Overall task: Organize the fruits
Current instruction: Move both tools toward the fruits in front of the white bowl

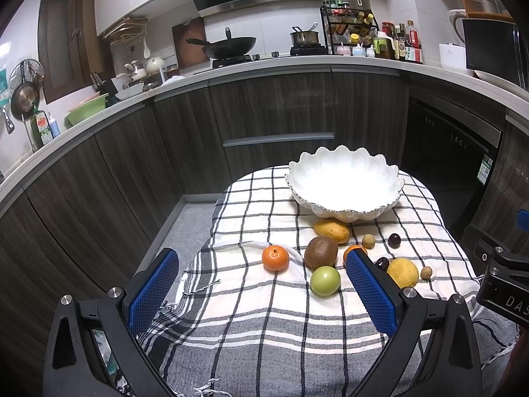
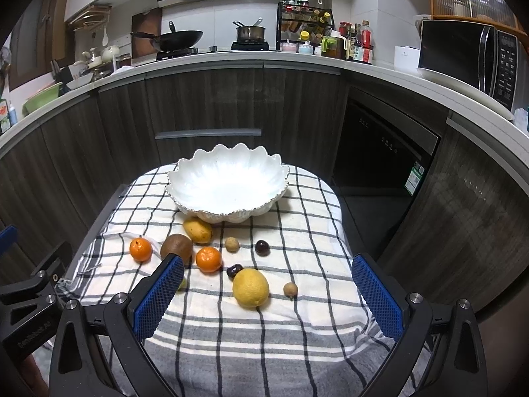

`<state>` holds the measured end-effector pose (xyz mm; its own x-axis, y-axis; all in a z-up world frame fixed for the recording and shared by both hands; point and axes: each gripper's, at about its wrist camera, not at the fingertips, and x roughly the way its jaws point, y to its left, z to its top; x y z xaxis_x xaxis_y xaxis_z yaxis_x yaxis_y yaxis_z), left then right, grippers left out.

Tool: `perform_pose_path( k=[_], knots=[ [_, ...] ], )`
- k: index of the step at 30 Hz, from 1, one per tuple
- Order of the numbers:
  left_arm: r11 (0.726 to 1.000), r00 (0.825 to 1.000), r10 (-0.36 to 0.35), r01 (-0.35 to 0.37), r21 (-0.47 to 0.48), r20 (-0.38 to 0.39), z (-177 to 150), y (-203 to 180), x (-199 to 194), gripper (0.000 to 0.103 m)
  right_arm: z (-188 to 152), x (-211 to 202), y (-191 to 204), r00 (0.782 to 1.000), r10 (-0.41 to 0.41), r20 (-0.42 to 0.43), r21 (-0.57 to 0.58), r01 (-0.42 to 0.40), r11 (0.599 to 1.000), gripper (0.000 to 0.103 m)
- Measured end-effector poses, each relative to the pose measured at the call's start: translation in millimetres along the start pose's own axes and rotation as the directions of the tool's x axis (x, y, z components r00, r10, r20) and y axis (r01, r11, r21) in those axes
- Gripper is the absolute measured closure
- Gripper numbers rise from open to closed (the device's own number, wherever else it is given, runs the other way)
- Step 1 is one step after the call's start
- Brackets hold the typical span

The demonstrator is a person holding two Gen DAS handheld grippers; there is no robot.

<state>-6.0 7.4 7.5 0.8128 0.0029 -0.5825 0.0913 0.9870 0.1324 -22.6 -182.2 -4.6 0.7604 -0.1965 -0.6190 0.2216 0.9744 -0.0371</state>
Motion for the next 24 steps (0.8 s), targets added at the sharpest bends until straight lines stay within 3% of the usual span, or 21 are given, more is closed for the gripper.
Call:
perform_pose_path(
  k=[24],
  knots=[
    [0.999, 1.0, -0.013, 0.013, 0.035, -0.001, -11.8, -14.3, 51.2, 0.0, -9.1, 46.0, 4.5, 1.0, -0.016, -0.019, -0.033, 0.015, 0.999, 0.001]
  ],
)
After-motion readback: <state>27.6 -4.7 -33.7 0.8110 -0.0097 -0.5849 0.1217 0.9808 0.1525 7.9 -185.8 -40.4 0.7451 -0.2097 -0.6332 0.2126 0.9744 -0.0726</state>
